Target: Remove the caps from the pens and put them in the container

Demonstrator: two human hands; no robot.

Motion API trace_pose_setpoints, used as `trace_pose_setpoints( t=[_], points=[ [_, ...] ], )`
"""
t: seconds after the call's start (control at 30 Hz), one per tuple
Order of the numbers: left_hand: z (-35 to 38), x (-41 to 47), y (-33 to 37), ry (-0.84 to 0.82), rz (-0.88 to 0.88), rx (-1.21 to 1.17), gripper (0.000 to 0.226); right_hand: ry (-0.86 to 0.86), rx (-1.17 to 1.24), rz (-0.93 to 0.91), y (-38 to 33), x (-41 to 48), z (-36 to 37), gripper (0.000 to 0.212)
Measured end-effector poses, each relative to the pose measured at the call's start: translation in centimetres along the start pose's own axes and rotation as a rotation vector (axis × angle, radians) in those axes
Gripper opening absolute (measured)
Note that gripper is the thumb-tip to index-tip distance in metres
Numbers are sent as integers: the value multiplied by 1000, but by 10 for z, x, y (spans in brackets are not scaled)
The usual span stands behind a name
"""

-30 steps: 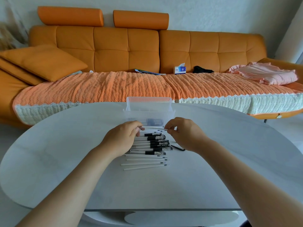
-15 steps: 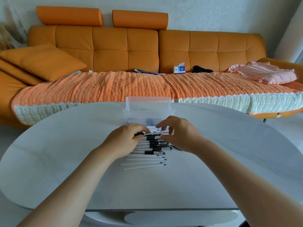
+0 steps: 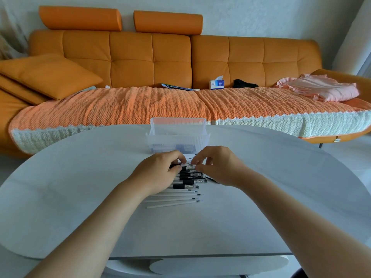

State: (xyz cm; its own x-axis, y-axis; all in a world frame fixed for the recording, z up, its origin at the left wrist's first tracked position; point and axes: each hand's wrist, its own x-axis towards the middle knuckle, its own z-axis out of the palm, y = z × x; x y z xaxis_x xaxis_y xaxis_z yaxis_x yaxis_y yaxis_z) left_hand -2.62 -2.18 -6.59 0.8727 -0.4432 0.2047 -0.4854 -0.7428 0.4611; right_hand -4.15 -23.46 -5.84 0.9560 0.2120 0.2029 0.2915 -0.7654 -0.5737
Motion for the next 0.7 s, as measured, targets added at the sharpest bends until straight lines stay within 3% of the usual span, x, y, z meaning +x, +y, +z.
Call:
trace_pose_setpoints(
  t=[0.1,0.33,0.57,0.7],
  points=[
    [4,2,5,-4,-8,10,9,-16,28,-13,-3,0,2,21],
    [6,2,15,111,71,88,11,-3,12,0,-1,-1,-2,4],
    [14,7,22,161,106,100,6,11,-31,-6,5,-4,-5,2],
    [19,11,30,215,154,124,6,12,17,49,8,-5,-10,9]
  ],
)
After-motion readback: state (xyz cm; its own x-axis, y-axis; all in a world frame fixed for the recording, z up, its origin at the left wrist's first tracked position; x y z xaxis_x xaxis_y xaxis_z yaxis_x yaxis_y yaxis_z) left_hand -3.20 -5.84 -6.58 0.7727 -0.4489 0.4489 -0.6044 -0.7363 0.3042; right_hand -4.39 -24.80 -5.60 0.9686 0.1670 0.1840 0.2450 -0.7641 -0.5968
